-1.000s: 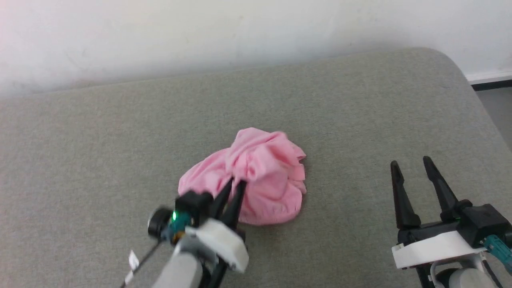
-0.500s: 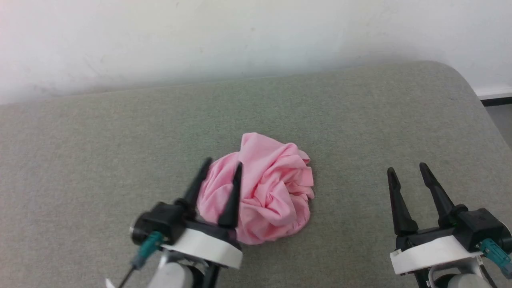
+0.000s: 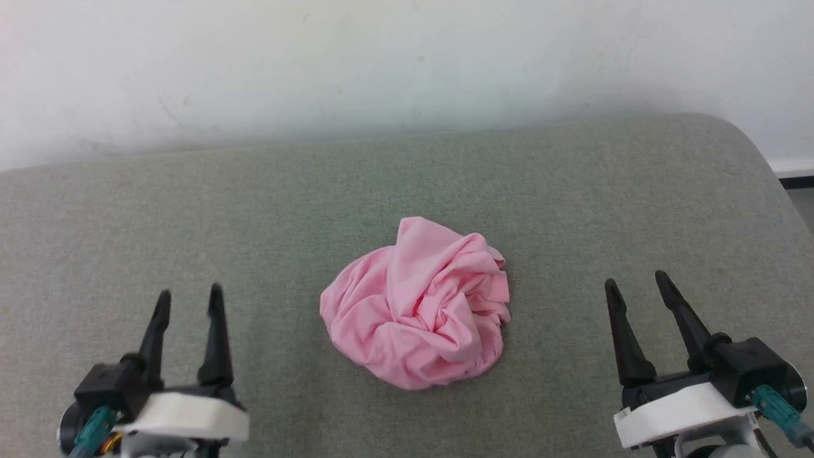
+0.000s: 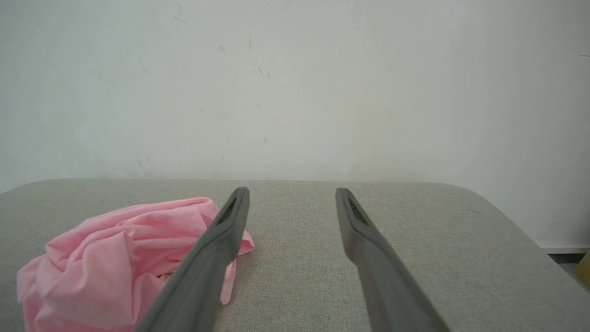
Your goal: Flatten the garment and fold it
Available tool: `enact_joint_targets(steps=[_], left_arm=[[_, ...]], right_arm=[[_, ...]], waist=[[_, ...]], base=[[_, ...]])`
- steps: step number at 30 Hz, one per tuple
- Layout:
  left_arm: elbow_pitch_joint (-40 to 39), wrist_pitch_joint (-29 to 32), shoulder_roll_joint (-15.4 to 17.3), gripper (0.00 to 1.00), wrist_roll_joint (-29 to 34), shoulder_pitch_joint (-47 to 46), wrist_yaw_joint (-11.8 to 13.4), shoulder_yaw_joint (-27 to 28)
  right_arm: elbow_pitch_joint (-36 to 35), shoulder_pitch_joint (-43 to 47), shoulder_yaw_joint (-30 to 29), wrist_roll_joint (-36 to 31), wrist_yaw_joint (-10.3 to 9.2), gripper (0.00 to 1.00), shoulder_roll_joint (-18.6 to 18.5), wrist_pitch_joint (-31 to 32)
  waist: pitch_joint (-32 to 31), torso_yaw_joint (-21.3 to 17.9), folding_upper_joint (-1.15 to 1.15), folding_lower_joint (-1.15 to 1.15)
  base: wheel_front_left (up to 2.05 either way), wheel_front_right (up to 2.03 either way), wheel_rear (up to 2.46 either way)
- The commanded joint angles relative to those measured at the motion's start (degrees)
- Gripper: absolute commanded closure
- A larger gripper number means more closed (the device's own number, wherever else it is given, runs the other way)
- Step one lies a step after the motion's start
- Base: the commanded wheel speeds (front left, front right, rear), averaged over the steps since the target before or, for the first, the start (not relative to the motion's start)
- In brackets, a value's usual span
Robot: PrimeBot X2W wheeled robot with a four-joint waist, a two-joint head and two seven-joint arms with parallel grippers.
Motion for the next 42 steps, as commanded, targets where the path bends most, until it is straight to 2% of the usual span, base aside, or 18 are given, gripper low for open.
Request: enact_joint_targets(steps=[1, 6, 10, 16, 23, 28, 29, 30, 33, 36, 39, 42], left_arm=[[0.5, -0.3, 0.5, 0.0, -0.2, 1.2, -0.2, 0.5], [1.4, -0.2, 1.9, 0.0, -0.5, 3.0, 0.0, 2.0], [1.3, -0.2, 1.7, 0.0, -0.8, 3.2, 0.1, 2.0], [0.6, -0.3, 0.2, 0.0, -0.5, 2.1, 0.4, 0.8], [1.1, -0.3, -1.1, 0.0, -0.3, -0.3, -0.4, -0.3], [1.7, -0.3, -1.8, 0.0, -0.4, -0.9, -0.8, 0.0], [1.9, -0.3, -2.0, 0.0, -0.3, -1.0, -0.8, 0.1], [2.0, -0.3, -2.1, 0.0, -0.3, -1.1, -0.9, 0.2], [2.2, -0.3, -2.4, 0.0, -0.1, -1.3, -1.2, 0.5], [2.2, -0.3, -2.7, 0.0, 0.1, -1.3, -1.3, 0.9], [1.9, -0.3, -3.0, 0.0, 0.4, -0.9, -1.3, 1.5], [1.3, -0.3, -3.2, 0.0, 0.6, -0.6, -1.4, 2.0]], right_arm=[[-0.1, 0.8, -0.1, 0.2, -0.04, 0.0, 0.1, 0.3], [0.6, 1.1, -0.6, 0.0, -0.04, 0.0, 0.1, 2.0], [2.2, -0.5, 1.0, -0.4, -0.04, 0.0, 0.1, 4.6], [9.3, -9.8, 7.6, 0.2, -0.04, 0.0, -0.9, 13.1], [19.5, -21.1, 17.3, 5.5, -0.04, 0.0, -5.5, 21.5], [25.2, -27.6, 22.8, 10.8, -0.04, 0.01, -7.7, 23.2], [26.2, -28.6, 24.1, 11.7, -0.04, 0.6, -8.1, 23.6], [27.0, -29.5, 25.3, 12.6, -0.04, 1.0, -8.4, 23.7], [28.1, -31.4, 27.7, 14.8, -0.04, 1.0, -9.6, 22.8], [26.2, -31.9, 26.7, 14.4, -0.04, 1.0, -11.5, 19.6], [21.4, -29.7, 21.5, 12.2, -0.04, 1.0, -13.4, 16.8], [14.9, -24.6, 12.7, 9.0, -0.04, 1.0, -14.6, 16.0]], waist=[[-0.2, 0.3, 0.0, 0.0], [-0.5, 1.9, 0.0, 0.0], [-0.3, 3.0, 0.0, 0.0], [1.0, 4.5, 0.0, 0.0], [2.5, 6.3, 0.0, 0.0], [3.4, 6.5, 0.0, 0.0], [3.5, 6.5, 0.0, 0.0], [3.6, 6.5, 0.0, 0.0], [3.8, 6.3, 0.0, 0.0], [3.8, 6.0, 0.0, 0.0], [3.6, 5.2, 0.0, 0.0], [3.7, 4.1, 0.0, 0.0]], base=[[0.0, 0.0, 0.0], [0.0, 0.0, 0.0], [0.0, 0.0, 0.0], [0.0, 0.0, 0.0], [0.0, 0.0, 0.0], [0.0, 0.0, 0.0], [0.0, 0.0, 0.0], [0.0, 0.0, 0.0], [0.0, 0.0, 0.0], [0.0, 0.0, 0.0], [0.0, 0.0, 0.0], [0.0, 0.0, 0.0]])
